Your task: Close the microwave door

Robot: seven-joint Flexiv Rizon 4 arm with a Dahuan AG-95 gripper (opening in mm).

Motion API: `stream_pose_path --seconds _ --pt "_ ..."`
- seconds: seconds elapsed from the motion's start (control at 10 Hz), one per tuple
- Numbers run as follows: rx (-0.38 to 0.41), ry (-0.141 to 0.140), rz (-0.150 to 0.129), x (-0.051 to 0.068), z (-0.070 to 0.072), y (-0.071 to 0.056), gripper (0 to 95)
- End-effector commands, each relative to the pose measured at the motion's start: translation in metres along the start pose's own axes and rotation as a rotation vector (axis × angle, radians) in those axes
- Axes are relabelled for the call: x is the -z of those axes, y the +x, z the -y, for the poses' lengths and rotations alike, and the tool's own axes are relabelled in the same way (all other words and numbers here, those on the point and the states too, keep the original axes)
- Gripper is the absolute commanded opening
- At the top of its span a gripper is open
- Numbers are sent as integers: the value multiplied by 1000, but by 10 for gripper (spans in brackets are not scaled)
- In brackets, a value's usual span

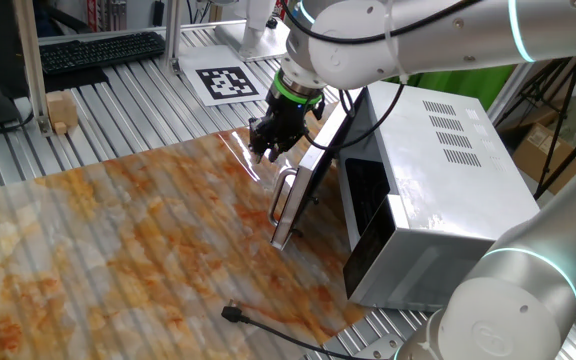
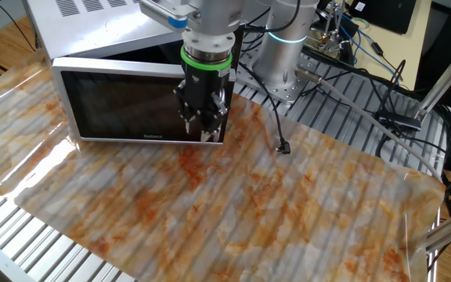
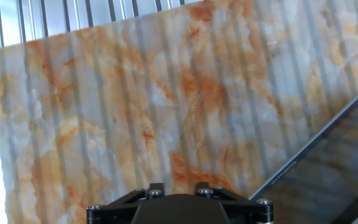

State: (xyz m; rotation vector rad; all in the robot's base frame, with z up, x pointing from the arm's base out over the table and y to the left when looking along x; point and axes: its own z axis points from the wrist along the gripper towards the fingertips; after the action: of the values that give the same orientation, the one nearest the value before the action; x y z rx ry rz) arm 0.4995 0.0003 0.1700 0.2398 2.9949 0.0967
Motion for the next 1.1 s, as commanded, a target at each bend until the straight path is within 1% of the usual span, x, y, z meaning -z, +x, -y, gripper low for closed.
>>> stream_pose_path --seconds 0.1,1.1 --pt "1 1 -1 -1 0 -1 0" --pt "8 -2 -5 -2 0 1 0"
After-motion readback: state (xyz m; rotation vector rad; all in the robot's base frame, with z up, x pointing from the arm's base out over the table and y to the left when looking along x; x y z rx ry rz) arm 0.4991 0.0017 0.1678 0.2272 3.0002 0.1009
